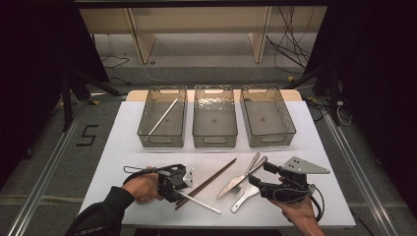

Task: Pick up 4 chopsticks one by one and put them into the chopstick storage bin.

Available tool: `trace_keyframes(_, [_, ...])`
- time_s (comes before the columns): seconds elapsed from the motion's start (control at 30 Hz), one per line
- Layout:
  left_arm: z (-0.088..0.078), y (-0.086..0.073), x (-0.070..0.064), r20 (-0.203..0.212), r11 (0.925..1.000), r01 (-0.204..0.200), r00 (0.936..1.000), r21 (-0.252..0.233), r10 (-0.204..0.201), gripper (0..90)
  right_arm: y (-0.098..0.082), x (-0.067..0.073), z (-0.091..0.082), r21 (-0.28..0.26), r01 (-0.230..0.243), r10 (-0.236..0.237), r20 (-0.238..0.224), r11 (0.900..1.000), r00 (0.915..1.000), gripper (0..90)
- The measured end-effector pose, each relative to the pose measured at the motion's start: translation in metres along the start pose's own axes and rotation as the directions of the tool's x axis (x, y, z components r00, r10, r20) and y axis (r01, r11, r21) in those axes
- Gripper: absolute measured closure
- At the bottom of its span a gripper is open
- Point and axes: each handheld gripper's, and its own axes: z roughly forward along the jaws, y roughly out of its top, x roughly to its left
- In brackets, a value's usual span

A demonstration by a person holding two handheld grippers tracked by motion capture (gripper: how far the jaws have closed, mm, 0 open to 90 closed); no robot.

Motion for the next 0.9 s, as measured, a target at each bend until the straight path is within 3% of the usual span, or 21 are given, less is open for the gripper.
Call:
trace_keyframes(0.33, [0.0018, -0.0005, -0.0019, 0.021, 0.9988, -0.046, 0.9987, 0.018, 0.046, 75.0, 0.0003, 0.0003, -0.0004, -0.003, 0.007, -0.007, -0.002, 1.0, 1.0, 29.9])
trace_keyframes(0.57, [0.0021, -0.0028, -0.0038, 0.045, 0.997, -0.078, 0.996, 0.0, 0.078, 83.2, 0.0004, 0.0005, -0.0001, -0.006, 0.011, -0.011, -0.002, 1.0, 0.9999, 29.9])
trace_keyframes(0.8, [0.0008, -0.0037, -0.003, 0.051, 0.9963, -0.086, 0.995, 0.0, 0.086, 84.3, 0.0005, 0.0004, -0.0004, -0.006, 0.009, -0.009, -0.001, 1.0, 1.0, 29.9])
trace_keyframes(0.9, [-0.0005, -0.0043, -0.0017, 0.05, 0.9983, -0.059, 0.997, -0.004, 0.059, 84.5, 0.0006, 0.0005, -0.0005, -0.007, 0.01, -0.01, -0.001, 1.0, 0.9999, 29.9])
